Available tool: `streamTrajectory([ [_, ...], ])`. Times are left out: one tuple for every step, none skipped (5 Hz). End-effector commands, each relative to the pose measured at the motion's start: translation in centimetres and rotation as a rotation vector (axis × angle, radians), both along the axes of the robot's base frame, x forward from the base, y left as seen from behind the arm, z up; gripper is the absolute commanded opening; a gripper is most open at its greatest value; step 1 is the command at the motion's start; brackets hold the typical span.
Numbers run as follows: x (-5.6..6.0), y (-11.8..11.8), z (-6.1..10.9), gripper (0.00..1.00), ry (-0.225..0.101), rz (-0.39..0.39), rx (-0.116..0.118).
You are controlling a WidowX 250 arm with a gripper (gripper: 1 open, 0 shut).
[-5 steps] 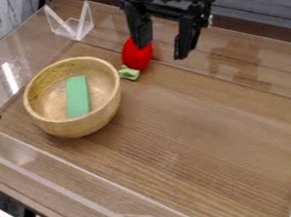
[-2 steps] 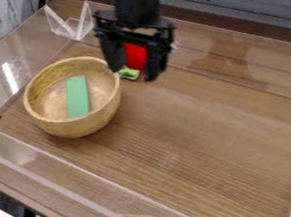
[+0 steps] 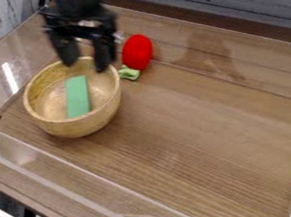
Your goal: Remove the green block from the brown bowl and put it on the table
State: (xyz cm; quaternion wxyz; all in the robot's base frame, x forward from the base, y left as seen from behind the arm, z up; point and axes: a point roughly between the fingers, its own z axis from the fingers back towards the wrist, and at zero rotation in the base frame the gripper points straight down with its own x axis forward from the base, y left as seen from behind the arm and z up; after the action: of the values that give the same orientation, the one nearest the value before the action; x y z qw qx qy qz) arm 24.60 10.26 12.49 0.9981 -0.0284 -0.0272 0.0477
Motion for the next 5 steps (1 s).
streamTrajectory([
  [-1.2,2.5,1.2,1.0,-0.044,0.11,0.019],
  [-1.6,2.6,0.4,1.0,-0.043,0.107,0.016],
  [-1.6,2.4,-0.3,1.0,-0.035,0.08,0.01],
  [-1.5,1.5,-0.6,1.0,-0.027,0.027,0.003],
  [-1.3,0.6,-0.8,1.0,-0.022,-0.008,-0.003],
])
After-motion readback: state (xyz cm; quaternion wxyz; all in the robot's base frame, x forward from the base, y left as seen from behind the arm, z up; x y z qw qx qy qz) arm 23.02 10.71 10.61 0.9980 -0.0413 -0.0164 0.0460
